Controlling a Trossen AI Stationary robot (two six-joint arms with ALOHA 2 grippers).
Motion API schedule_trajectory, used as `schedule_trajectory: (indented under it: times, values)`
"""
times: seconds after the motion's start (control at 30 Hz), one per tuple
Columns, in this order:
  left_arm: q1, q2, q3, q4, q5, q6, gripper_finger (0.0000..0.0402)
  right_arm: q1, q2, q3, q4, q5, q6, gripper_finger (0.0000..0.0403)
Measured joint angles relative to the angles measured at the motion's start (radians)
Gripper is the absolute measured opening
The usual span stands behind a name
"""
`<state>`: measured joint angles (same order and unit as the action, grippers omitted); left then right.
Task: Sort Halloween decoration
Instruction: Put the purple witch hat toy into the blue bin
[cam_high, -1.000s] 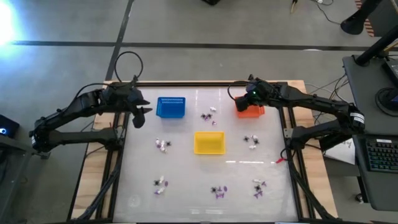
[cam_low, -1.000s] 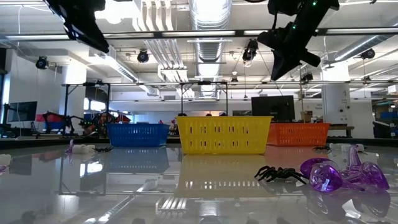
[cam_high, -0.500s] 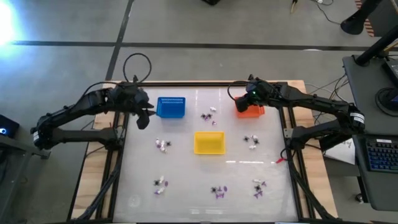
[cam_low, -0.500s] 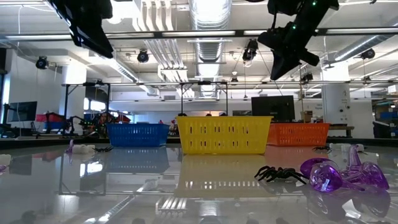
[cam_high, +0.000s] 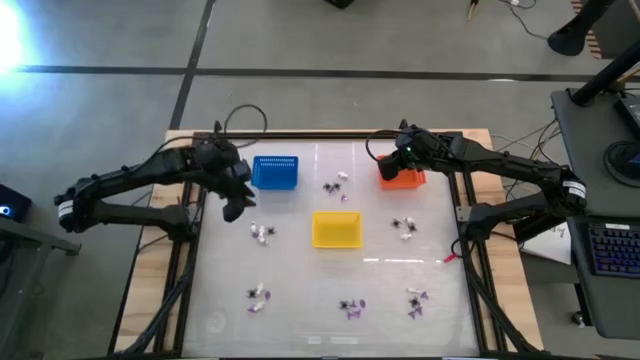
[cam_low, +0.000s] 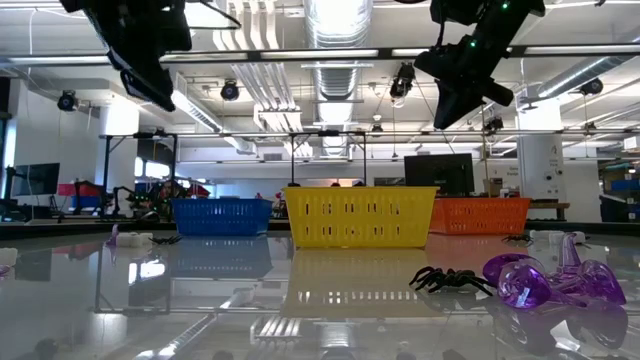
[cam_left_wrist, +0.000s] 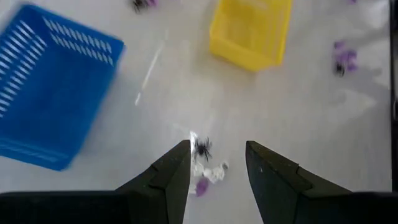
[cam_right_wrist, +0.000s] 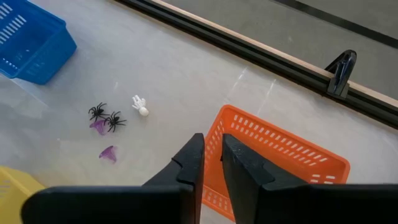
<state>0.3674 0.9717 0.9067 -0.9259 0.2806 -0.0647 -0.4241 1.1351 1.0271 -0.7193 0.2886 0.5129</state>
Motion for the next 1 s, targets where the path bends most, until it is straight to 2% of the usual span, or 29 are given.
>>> schedule_trajectory:
  times: [0.53, 0.8, 1.0]
  values:
    - [-0.181, 0.071, -0.183, 0.007, 0.0, -0.035, 0.0137, 0.0, 0.0, 0.0, 0.0, 0.0, 0.003, 0.0049]
    - [-0.197, 0.091, -0.211, 0.031, -0.008, -0.058, 0.0137, 0.0, 0.0, 0.0, 0.0, -0.002, 0.078, 0.0048]
    - [-0.197, 0.177, -0.214, 0.046, -0.01, -0.068, 0.0137, 0.001, 0.0, 0.0, 0.0, -0.005, 0.079, 0.0049]
